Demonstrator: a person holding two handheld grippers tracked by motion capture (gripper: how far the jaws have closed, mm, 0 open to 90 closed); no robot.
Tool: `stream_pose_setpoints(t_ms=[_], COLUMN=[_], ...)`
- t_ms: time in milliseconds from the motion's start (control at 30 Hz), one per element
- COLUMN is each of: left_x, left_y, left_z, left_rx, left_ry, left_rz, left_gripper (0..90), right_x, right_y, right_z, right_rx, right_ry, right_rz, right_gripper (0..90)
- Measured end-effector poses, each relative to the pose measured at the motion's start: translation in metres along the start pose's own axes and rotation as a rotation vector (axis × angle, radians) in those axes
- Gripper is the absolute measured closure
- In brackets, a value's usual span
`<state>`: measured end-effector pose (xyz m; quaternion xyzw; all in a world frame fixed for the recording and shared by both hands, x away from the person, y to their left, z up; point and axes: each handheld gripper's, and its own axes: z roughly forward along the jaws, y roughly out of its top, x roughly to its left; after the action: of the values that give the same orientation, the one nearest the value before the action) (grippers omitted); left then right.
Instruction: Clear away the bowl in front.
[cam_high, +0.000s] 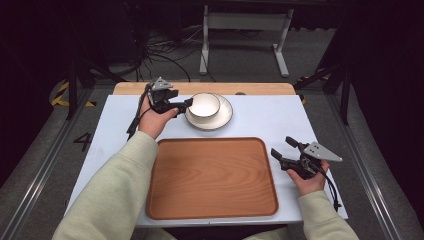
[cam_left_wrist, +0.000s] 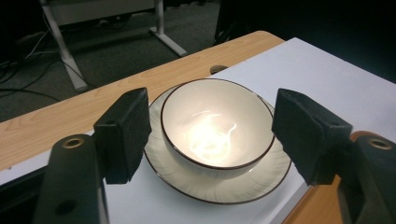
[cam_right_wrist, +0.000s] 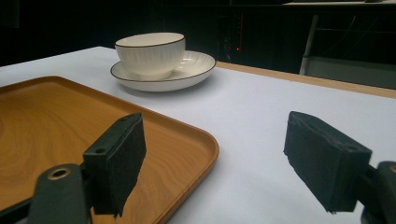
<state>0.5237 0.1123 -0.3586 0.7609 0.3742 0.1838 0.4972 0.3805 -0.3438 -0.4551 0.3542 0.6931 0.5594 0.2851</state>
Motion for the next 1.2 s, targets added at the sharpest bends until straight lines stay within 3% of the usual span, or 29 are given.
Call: stream_pose_setpoints(t_ms=[100,233,433,467,567,633,700,1000,1200], left_x=[0.001,0.006,0.012,0.013,0.017,0.020,0.023,0.022,0.024], left_y=[0.000,0.000,-0.001,-0.001,-0.003,-0.005,-0.006,-0.009,-0.016], left_z=[0.006,0.014,0.028,0.030,0.038,0.044,0.050,0.063,0.070], left_rx=[-0.018,0.012,0.039,0.038,0.028,0.065,0.095,0.129,0.163], left_ry=[-0.005,0.009,0.069,0.068,0.063,0.065,0.069,0.064,0.077], left_rz=[-0.017,-0.030,-0.035,-0.048,-0.134,-0.168,-0.167,-0.182,-0.213], left_gripper=[27.5,24.6,24.7,24.9,33.5,33.7,34.1,37.7,43.7], right_x=[0.000,0.000,0.001,0.001,0.001,0.001,0.001,0.002,0.001], right_y=[0.000,0.000,0.000,0.000,0.000,0.000,0.000,0.000,0.000], right_z=[0.000,0.000,0.000,0.000,0.000,0.000,0.000,0.001,0.001], right_rx=[0.001,0.002,0.001,0.001,0.002,0.002,0.003,0.008,0.009], right_ry=[0.001,0.001,0.001,0.000,-0.001,-0.003,-0.003,-0.001,0.005], right_rz=[-0.002,-0.004,-0.009,-0.010,-0.015,-0.015,-0.014,-0.016,-0.022], right_gripper=[21.8,21.8,21.8,21.7,21.7,21.7,21.8,21.8,22.3])
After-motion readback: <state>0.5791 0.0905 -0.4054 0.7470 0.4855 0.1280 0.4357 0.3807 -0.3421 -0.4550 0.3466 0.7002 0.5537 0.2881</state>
